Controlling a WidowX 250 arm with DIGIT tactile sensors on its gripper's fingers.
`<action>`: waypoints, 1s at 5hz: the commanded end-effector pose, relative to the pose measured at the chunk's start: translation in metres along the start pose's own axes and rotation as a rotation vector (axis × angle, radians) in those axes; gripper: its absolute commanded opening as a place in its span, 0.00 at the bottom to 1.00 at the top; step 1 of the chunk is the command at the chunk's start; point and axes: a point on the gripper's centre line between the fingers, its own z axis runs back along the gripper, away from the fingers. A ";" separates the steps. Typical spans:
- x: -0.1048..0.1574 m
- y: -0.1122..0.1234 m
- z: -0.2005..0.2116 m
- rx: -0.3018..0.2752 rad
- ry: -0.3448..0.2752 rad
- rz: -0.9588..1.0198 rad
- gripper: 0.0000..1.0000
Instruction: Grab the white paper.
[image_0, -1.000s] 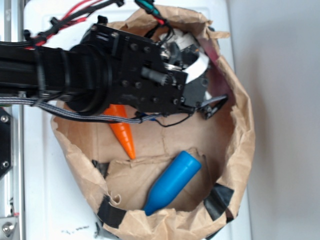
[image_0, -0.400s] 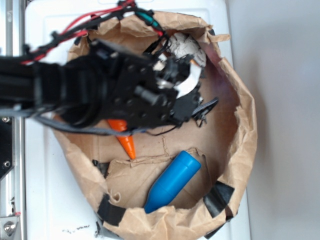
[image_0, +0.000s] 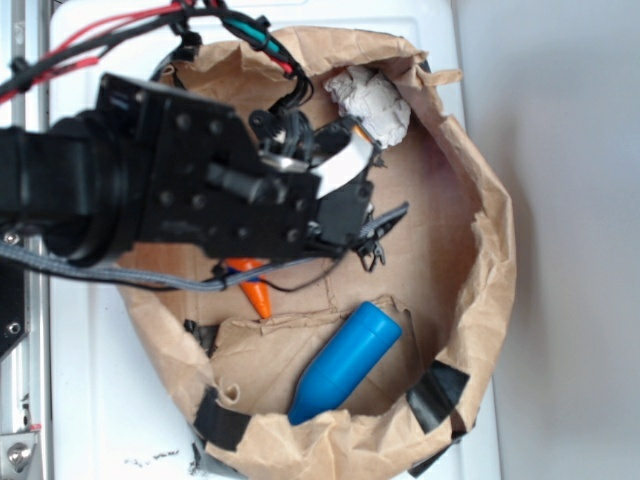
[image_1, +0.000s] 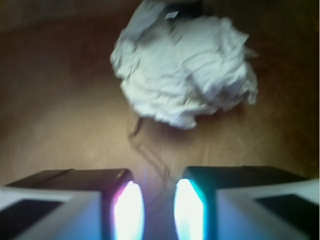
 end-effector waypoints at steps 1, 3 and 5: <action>0.024 0.008 0.005 0.044 -0.107 0.064 1.00; 0.040 0.009 -0.005 0.155 -0.111 0.125 1.00; 0.053 0.007 -0.022 0.186 -0.131 0.155 1.00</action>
